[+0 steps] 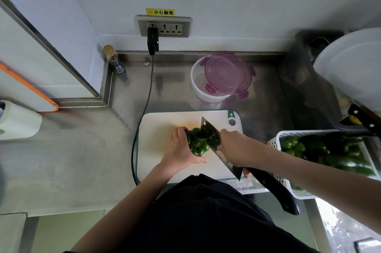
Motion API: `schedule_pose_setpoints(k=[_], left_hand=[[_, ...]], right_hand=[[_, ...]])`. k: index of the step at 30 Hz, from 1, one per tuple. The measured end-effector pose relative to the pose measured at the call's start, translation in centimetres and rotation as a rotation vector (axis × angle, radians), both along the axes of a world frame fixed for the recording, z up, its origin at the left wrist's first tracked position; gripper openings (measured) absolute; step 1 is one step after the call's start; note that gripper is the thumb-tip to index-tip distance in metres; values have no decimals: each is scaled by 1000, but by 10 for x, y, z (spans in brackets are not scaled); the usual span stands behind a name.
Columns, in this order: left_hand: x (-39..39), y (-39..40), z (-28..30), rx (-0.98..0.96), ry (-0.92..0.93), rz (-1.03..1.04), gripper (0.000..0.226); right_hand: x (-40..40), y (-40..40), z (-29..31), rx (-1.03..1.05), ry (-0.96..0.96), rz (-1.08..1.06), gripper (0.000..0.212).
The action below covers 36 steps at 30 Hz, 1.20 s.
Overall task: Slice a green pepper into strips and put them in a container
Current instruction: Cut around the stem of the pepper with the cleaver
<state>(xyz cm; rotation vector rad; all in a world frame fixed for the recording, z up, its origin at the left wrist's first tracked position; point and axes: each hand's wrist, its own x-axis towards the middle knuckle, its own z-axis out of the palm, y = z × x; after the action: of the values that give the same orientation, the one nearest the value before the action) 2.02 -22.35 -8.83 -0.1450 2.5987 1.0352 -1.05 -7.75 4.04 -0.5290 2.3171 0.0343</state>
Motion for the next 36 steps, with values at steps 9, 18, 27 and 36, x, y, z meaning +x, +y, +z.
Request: schedule_pose_setpoints(k=[9, 18, 27, 36], left_hand=[[-4, -1, -3, 28, -61, -15, 111], [3, 1, -9, 18, 8, -4, 99], [2, 0, -14, 80, -22, 16, 96], [4, 4, -14, 57, 43, 23, 98]], right_hand=[[7, 1, -8, -73, -2, -206, 24], [8, 6, 5, 11, 12, -49, 20], [14, -2, -13, 21, -104, -18, 17], [-18, 2, 3, 24, -92, -37, 24]])
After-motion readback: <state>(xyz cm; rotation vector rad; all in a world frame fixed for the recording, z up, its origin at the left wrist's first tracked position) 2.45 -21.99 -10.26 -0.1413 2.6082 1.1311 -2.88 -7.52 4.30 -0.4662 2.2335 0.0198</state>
